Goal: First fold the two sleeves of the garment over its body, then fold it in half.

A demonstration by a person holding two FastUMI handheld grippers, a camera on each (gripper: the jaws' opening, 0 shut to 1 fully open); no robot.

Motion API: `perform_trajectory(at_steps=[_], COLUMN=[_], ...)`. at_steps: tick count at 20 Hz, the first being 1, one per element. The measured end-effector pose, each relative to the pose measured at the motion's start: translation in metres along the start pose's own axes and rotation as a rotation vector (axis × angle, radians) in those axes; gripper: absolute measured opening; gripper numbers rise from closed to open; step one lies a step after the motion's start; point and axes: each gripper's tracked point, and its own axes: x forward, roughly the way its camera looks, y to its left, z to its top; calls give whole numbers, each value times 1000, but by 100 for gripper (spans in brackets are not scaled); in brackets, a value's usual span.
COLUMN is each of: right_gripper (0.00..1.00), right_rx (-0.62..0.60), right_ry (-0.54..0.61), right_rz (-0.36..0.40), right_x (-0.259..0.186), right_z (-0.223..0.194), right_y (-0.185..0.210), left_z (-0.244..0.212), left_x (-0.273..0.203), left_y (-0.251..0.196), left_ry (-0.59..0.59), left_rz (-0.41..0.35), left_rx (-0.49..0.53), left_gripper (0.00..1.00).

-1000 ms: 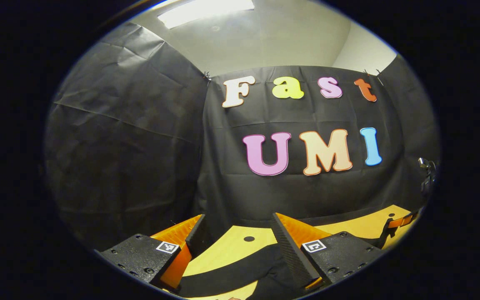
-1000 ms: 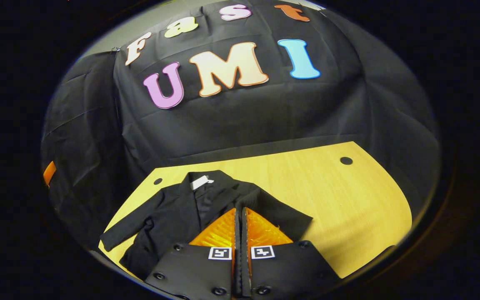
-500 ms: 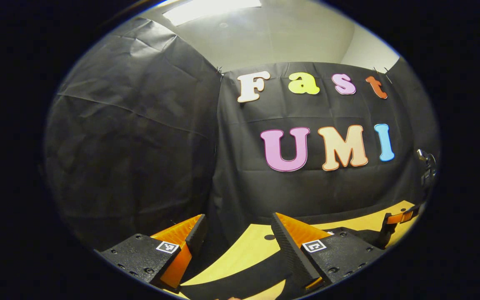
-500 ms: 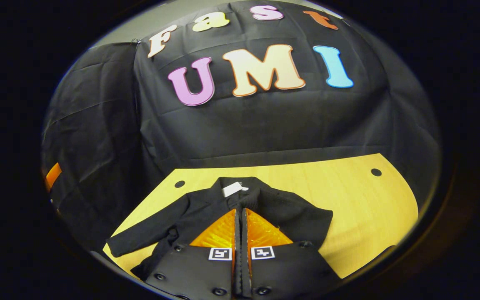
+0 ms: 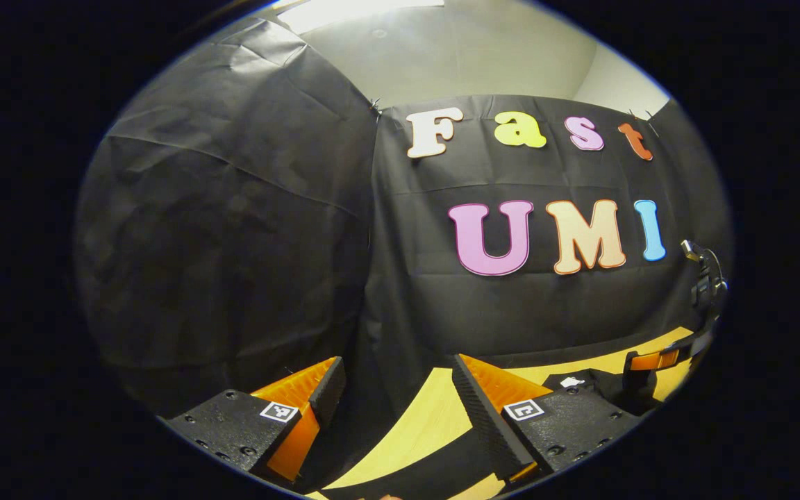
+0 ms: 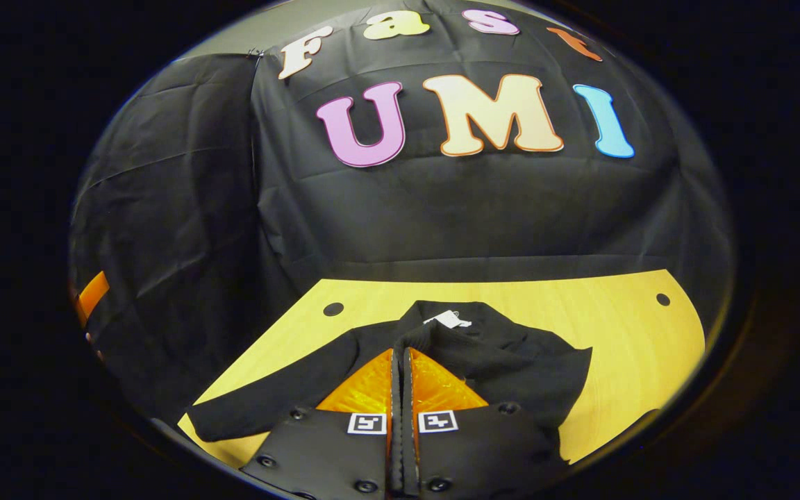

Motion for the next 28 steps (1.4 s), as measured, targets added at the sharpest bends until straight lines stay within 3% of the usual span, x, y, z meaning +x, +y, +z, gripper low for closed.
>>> perform_trajectory(at_steps=[12,16,20,21,28], right_gripper=[3,99,98,94,98], right_rx=[-43,-116,-139,-135,-105], right_ry=[28,-116,-169,-166,-96], right_rz=[59,60,44,36,-32], right_x=[44,21,-10,-16,-39], right_z=[-1,36,39,37,1], right_y=[73,65,48,41,-3], left_z=[-28,-46,-88,-104,-207], left_x=[7,-4,-16,-18,-53], left_y=[23,32,38,40,50], left_ry=[62,100,220,259,522], left_rz=[10,57,65,76,97], left_rx=[-40,-29,-32,-27,16], left_gripper=[93,92,92,93,94])
